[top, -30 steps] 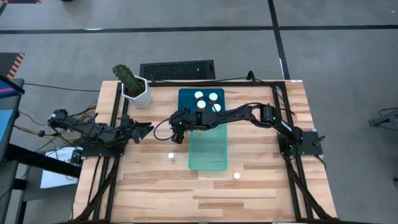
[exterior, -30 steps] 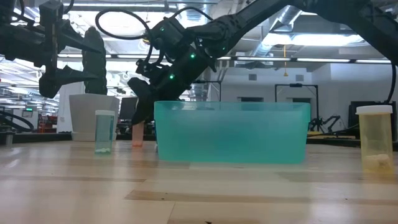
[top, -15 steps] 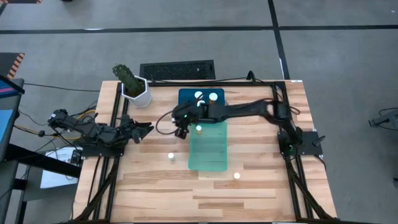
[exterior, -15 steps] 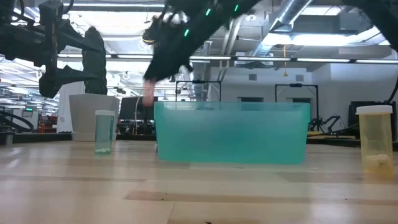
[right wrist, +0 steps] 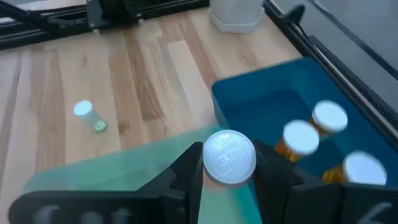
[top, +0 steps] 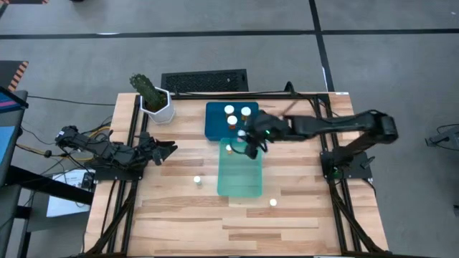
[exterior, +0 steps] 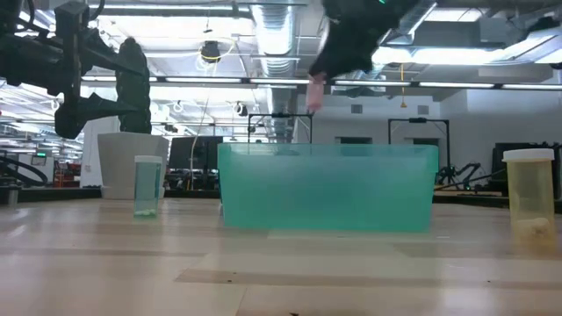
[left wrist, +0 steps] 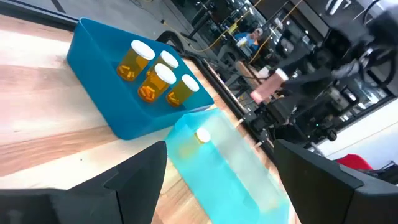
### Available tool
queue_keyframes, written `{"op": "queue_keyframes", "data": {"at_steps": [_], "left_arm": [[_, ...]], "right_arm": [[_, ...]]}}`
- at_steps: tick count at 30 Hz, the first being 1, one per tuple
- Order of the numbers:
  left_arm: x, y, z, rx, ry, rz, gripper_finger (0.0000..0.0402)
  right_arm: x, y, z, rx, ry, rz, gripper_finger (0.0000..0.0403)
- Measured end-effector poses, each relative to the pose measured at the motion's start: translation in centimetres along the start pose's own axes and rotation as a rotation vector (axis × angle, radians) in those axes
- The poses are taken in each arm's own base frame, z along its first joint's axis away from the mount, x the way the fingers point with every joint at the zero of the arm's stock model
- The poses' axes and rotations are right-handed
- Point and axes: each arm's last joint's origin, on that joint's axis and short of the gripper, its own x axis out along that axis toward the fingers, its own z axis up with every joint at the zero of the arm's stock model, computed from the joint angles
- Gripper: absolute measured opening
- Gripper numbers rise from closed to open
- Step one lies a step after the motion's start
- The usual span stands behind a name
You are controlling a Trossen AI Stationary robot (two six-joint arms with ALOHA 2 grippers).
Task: Pick and place medicine bottles into bin by pill shape (circle, oval)
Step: Put the small red pill bottle into the green bin
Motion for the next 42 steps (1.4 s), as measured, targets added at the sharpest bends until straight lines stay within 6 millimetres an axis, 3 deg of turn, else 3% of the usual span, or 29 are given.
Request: {"op": "queue_keyframes", "data": {"at_steps": [5,13,29,42], "left_arm": [[0.0,0.0,0.0,0.002,-0.004,0.006,0.0289],[0.0,0.0,0.0,-0.038,-0.007,0.005,0.0289],[0.0,0.1,0.1,-0.046,-0.03,0.02,0.0289],[0.0,0.1,0.1,-0.047,-0.03,0.02,0.0289]], "right_arm": [[0.3,0.0,-4.4,0.061,-0.053,-0.047,0.0124],[4.3,0.0,-8.7,0.085,0.035,-0.087,0.0124],[10.0,0.7,-11.6,0.051,0.05,-0.095,0.0124],[9.9,0.7,-11.6,0.02,0.052,-0.095,0.0137]]}}
